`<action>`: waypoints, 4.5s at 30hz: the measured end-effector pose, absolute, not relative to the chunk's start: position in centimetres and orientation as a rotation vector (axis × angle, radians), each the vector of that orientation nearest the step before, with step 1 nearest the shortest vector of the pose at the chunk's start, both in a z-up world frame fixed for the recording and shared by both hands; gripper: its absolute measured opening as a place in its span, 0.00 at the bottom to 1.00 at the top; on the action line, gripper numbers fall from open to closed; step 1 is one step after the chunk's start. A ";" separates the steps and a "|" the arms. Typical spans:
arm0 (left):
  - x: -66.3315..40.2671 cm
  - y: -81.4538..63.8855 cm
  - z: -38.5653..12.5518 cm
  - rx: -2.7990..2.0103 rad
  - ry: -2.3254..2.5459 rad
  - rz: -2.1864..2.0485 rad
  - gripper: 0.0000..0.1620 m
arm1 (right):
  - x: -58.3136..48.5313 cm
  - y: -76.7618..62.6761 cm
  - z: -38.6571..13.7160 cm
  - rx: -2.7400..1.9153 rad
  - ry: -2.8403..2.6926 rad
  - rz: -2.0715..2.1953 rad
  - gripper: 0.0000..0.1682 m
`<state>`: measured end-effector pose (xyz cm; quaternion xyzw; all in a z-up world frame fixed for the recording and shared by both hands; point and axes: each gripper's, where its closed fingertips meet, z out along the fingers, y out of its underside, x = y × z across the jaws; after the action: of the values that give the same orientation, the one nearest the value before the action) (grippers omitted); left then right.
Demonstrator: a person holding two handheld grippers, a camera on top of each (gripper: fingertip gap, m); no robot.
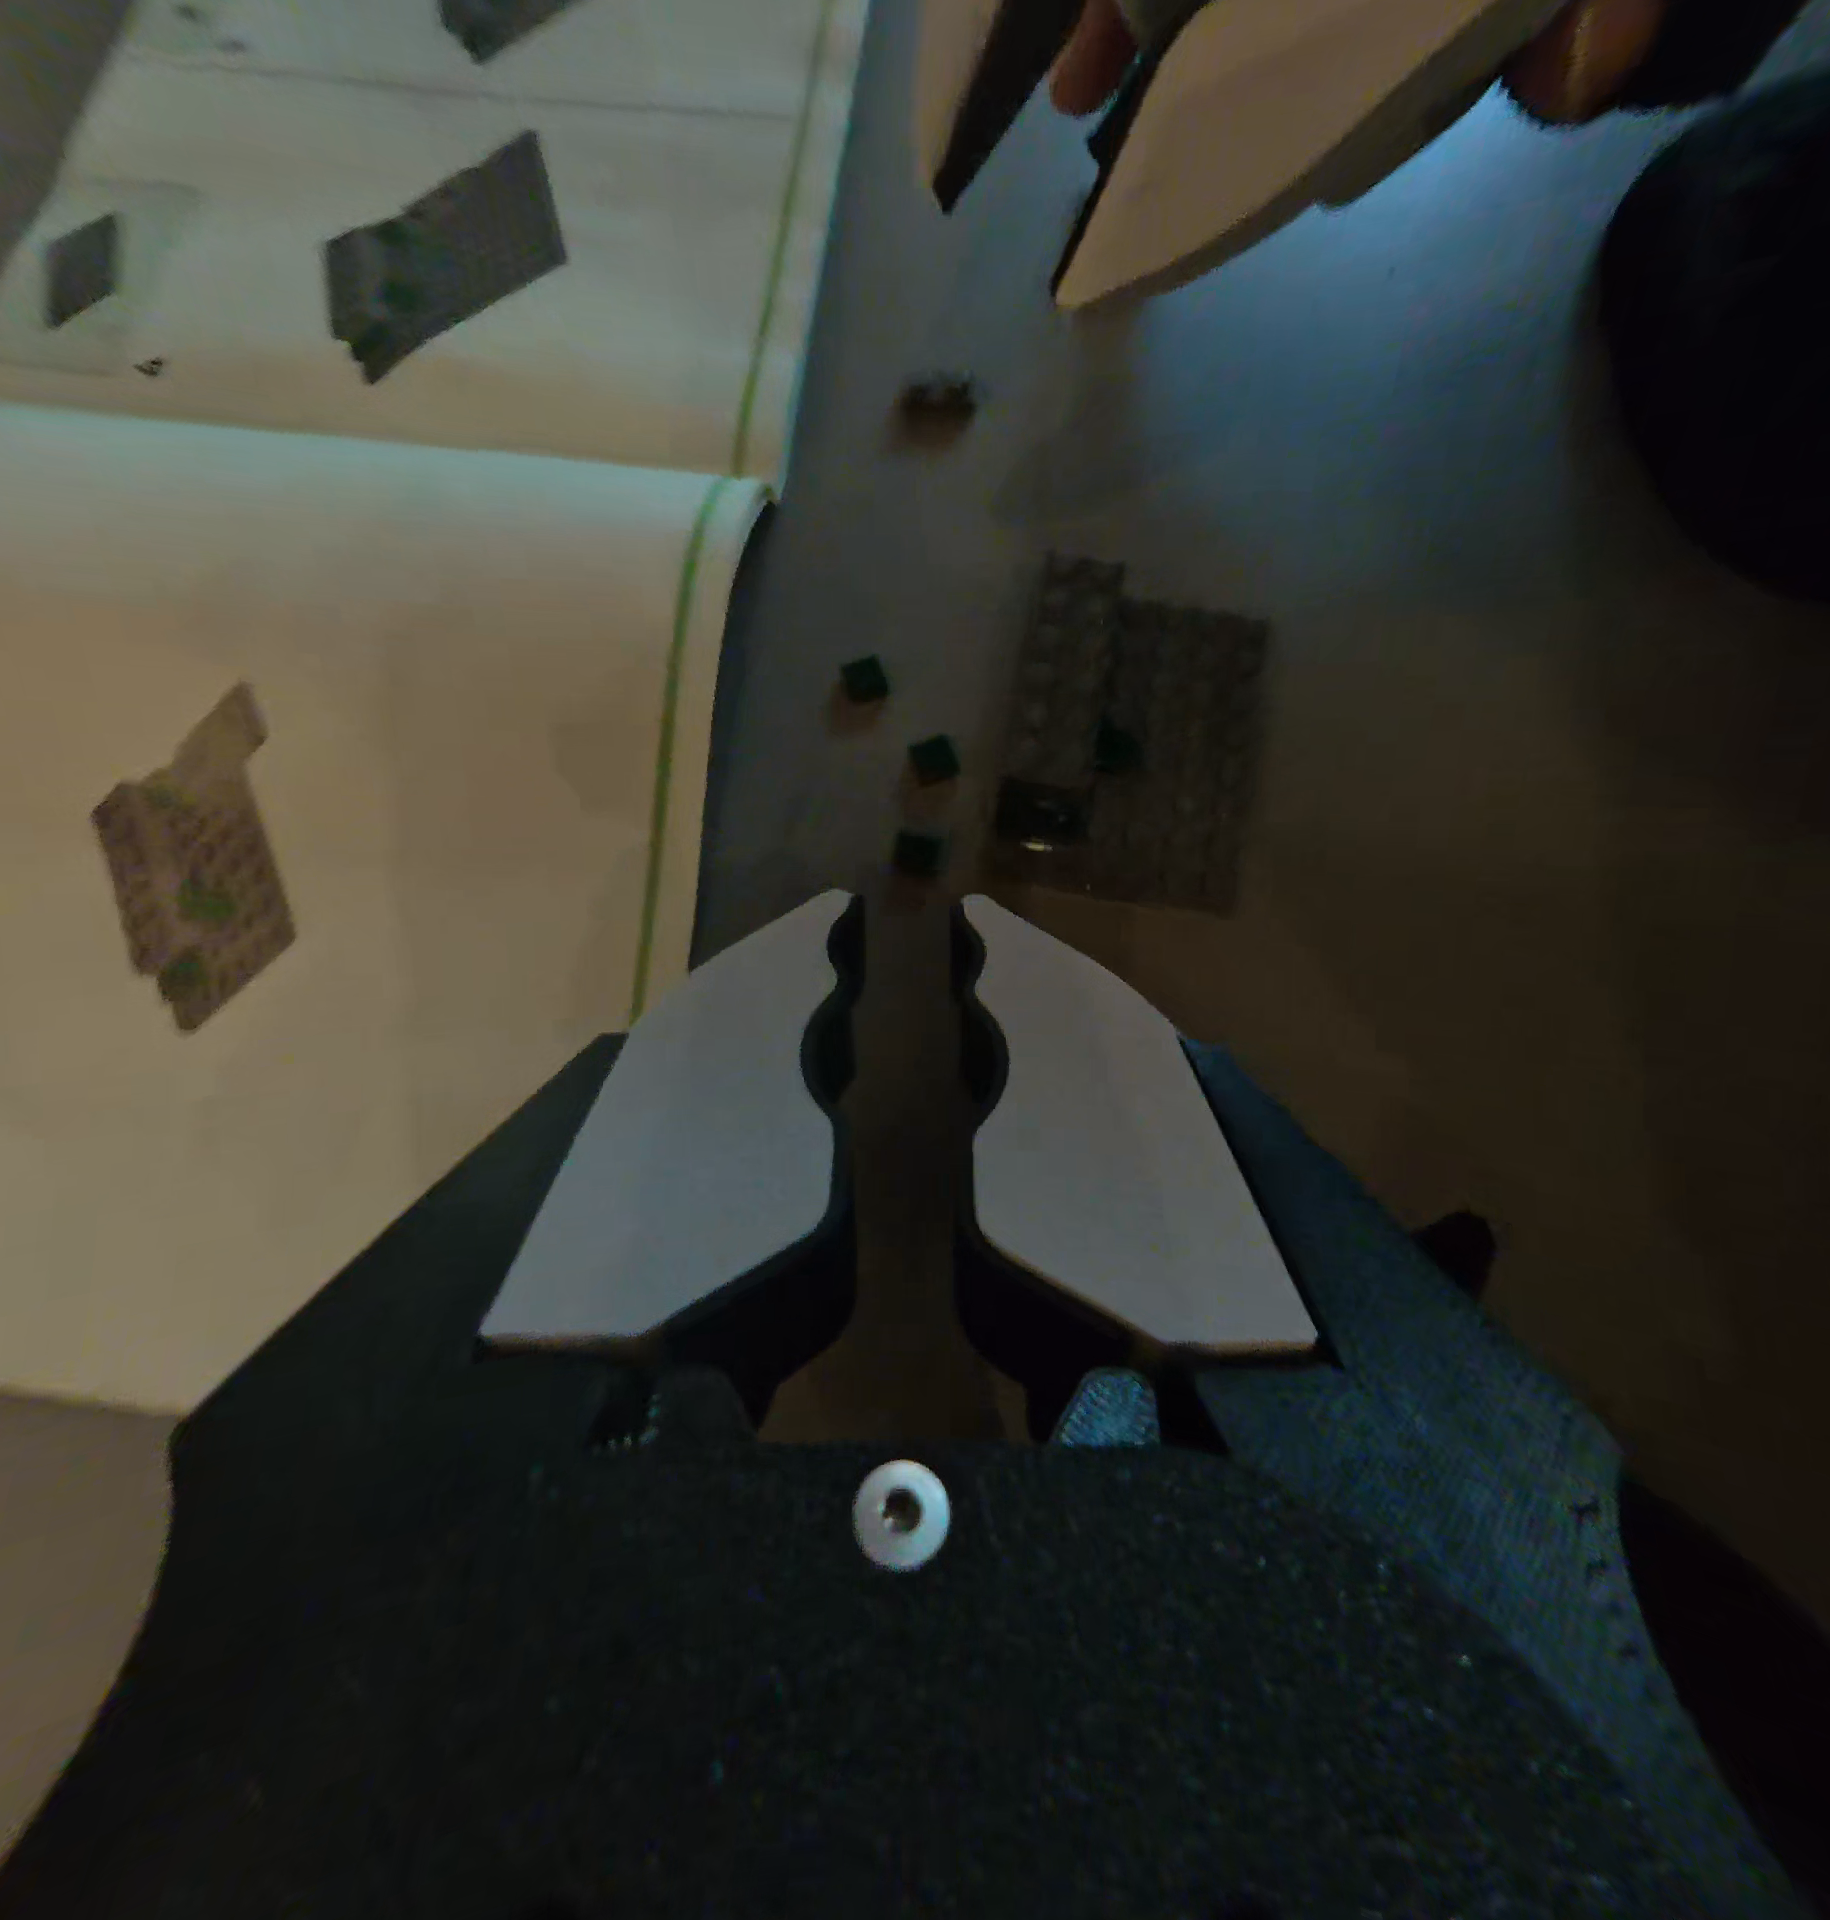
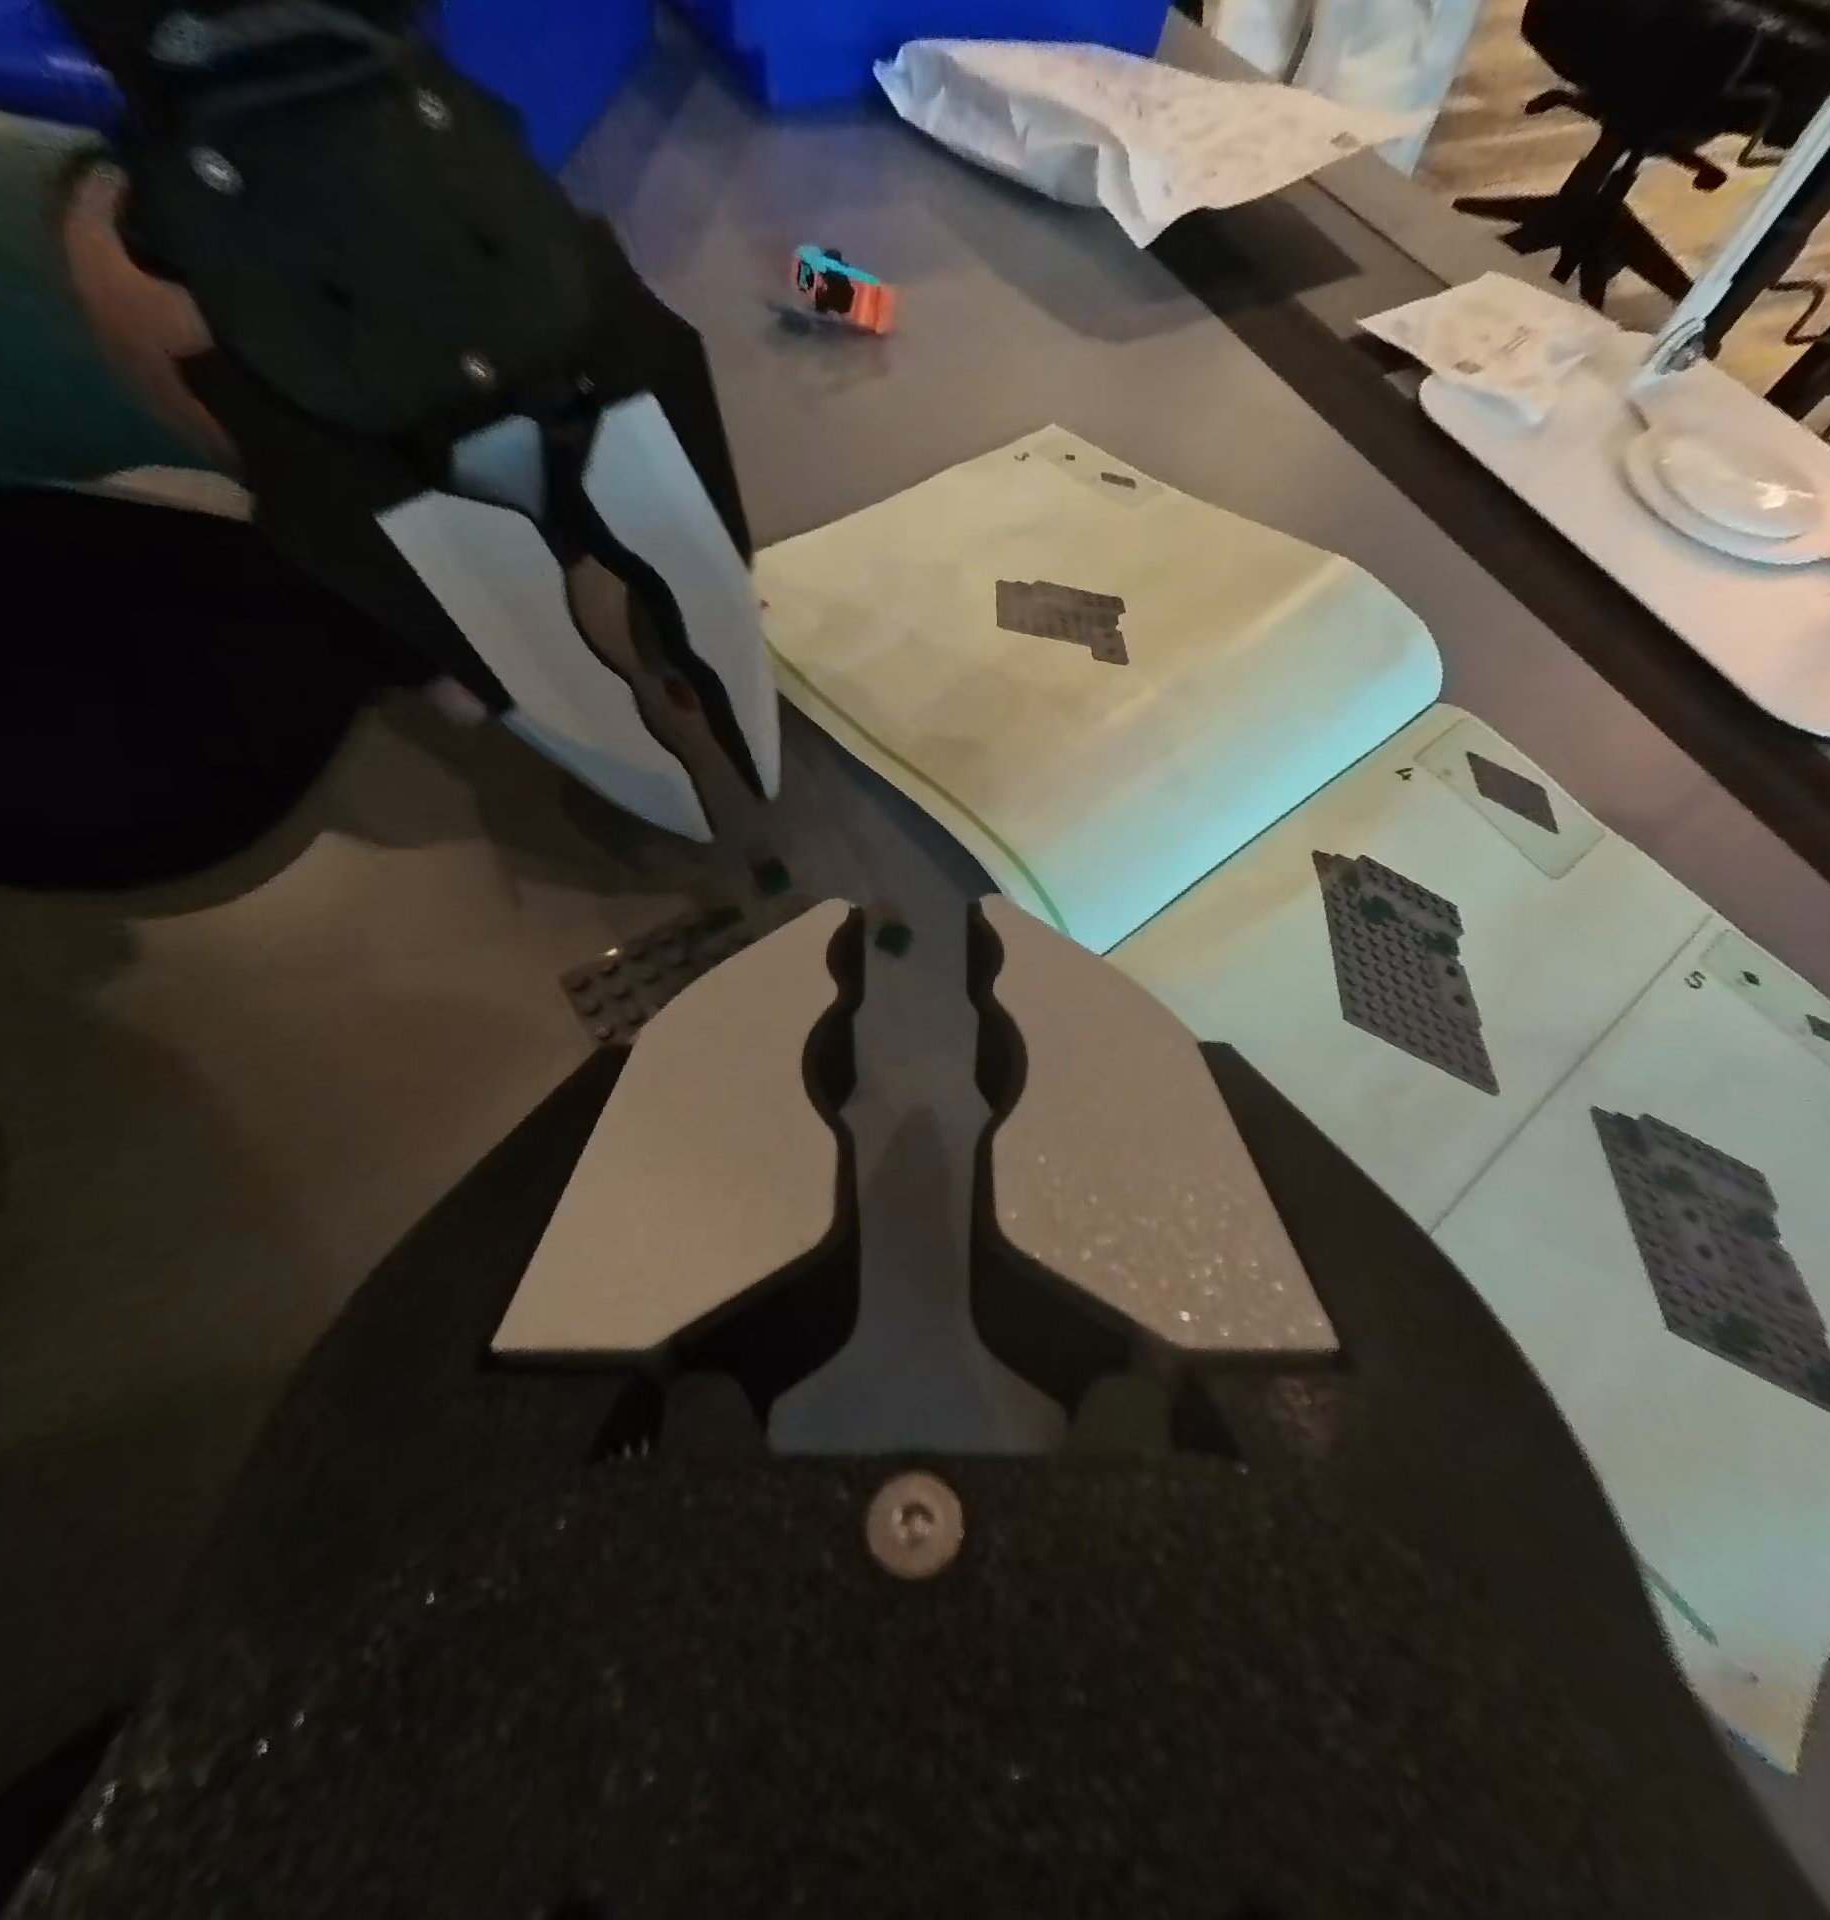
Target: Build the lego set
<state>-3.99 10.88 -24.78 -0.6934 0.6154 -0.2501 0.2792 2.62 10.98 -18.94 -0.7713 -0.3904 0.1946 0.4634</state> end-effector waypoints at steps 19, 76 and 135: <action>-2.6 11.1 -25.8 -1.888 1.814 -0.640 0.05 | 3.8 10.2 -19.3 -1.880 -0.917 0.553 0.10; -1.1 7.0 -24.7 -1.805 1.926 -0.550 0.10 | 2.7 8.4 -19.9 -1.871 -0.980 0.643 0.09; -7.2 8.1 -23.2 -2.031 1.172 -0.617 0.07 | -1.8 7.7 -24.7 -1.947 -1.470 0.314 0.03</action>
<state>-7.24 8.08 -23.17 -0.7844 0.4527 -0.2383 0.3508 -1.78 7.71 -24.72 -0.7459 -0.5634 0.1205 0.3344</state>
